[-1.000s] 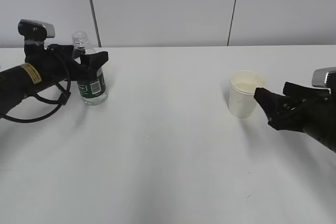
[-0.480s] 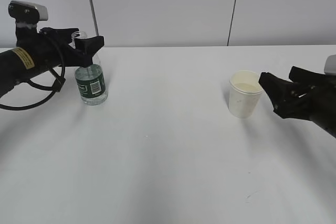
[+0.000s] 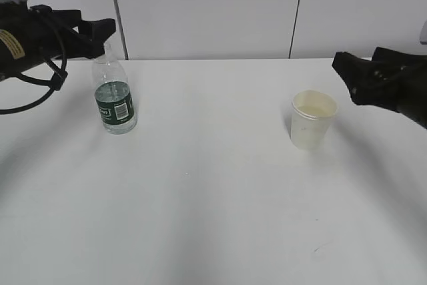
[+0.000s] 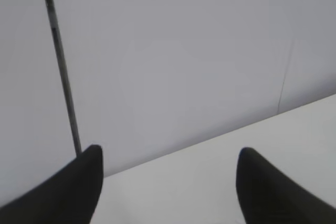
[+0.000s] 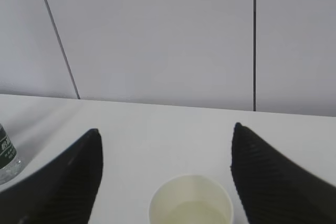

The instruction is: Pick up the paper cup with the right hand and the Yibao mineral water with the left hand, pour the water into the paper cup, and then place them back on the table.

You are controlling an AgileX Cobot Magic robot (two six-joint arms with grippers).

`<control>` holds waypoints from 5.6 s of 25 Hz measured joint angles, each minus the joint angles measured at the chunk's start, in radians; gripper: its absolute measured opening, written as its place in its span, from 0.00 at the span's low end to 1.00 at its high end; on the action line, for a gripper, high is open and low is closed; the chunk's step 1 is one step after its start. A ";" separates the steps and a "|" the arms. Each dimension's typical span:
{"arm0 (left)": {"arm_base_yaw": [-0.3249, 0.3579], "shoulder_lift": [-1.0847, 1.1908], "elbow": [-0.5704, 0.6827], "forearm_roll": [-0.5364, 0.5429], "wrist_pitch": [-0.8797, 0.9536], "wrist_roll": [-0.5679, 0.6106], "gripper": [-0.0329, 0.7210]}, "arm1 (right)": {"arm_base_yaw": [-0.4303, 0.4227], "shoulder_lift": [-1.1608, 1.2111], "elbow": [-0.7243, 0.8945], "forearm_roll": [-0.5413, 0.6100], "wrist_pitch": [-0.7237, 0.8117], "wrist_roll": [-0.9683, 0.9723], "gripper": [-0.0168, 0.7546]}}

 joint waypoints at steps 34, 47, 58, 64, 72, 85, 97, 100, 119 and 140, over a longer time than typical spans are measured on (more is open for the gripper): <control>-0.161 -0.439 -0.125 -0.155 1.282 -0.233 0.63 | 0.000 -0.016 -0.520 -1.021 0.744 1.133 0.79; -0.161 -0.324 -0.419 -0.484 1.968 0.140 0.57 | 0.000 -0.019 -0.532 -1.033 0.744 1.147 0.79; -0.160 -0.298 -0.447 -0.552 2.025 0.193 0.57 | 0.000 -0.019 -0.532 -1.063 0.744 1.177 0.79; -0.160 -0.418 -0.333 -0.554 2.023 0.206 0.55 | 0.000 -0.019 -0.532 -1.063 0.744 1.195 0.77; -0.160 -0.726 -0.061 -0.555 2.027 0.209 0.51 | 0.000 -0.039 -0.532 -1.082 0.748 1.202 0.77; -0.160 -1.360 0.358 -0.556 1.920 0.212 0.50 | 0.000 -0.039 -0.532 -1.104 0.748 1.227 0.77; -0.160 -1.835 0.465 -0.563 1.901 0.274 0.50 | 0.000 -0.039 -0.532 -1.108 0.752 1.229 0.77; -0.160 -1.864 0.465 -0.563 1.904 0.277 0.50 | 0.000 -0.041 -0.532 -1.108 0.755 1.229 0.77; 0.057 -1.867 0.465 -0.567 1.904 0.277 0.50 | 0.000 -0.041 -0.532 -1.171 0.797 1.241 0.77; 0.057 -1.867 0.465 -0.567 1.904 0.277 0.50 | 0.000 -0.361 -0.308 -1.497 0.805 1.534 0.77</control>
